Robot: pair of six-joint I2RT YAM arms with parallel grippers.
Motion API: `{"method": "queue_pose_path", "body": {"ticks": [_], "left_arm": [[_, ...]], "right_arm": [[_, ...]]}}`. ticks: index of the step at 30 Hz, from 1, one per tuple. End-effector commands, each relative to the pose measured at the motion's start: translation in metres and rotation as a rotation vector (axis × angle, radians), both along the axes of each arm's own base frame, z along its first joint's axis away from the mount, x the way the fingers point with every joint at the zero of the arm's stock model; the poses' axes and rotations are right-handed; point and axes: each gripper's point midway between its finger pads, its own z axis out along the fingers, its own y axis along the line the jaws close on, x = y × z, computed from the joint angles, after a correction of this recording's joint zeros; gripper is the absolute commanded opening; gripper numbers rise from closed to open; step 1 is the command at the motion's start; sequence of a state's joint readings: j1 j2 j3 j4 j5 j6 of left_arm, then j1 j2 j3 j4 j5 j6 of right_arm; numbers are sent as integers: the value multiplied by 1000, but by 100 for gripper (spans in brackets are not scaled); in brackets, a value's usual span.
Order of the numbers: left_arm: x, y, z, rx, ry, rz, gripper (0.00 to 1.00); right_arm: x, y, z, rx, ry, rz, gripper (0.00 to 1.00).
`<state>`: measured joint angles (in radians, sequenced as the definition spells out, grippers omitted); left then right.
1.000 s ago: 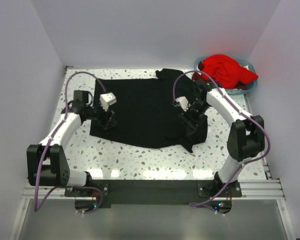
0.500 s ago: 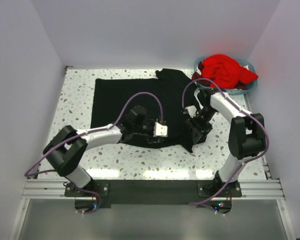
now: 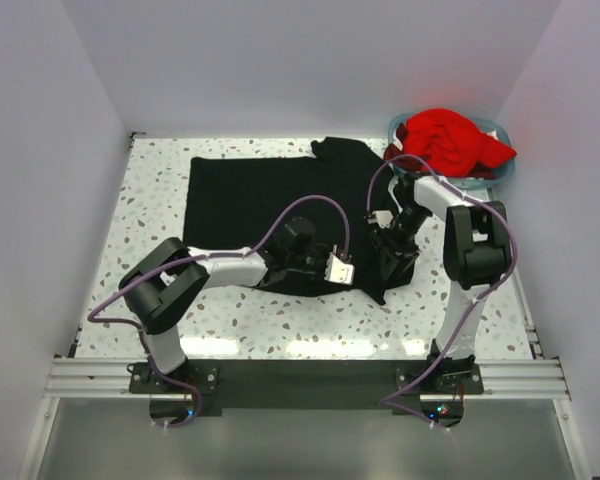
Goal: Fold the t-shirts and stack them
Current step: Flatten the tshirt out
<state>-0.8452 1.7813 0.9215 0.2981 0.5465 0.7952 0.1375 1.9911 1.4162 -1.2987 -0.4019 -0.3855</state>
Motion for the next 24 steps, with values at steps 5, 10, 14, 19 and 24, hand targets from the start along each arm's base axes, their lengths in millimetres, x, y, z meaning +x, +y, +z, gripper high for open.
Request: {"method": "queue_pose_path", "body": {"ticks": [5, 10, 14, 19, 24], "left_arm": [[-3, -17, 29, -35, -14, -79, 10], [-44, -8, 37, 6, 95, -187, 0], [-97, 5, 35, 62, 185, -312, 0], [-148, 21, 22, 121, 251, -390, 0], [-170, 29, 4, 173, 339, -409, 0]], "right_arm": [[13, 1, 1, -13, -22, -28, 24], [-1, -8, 10, -34, -27, 15, 0], [-29, -20, 16, -63, 9, 61, 0], [-60, -36, 23, -105, 58, 124, 9], [-72, -54, 22, -188, 42, 170, 40]]}}
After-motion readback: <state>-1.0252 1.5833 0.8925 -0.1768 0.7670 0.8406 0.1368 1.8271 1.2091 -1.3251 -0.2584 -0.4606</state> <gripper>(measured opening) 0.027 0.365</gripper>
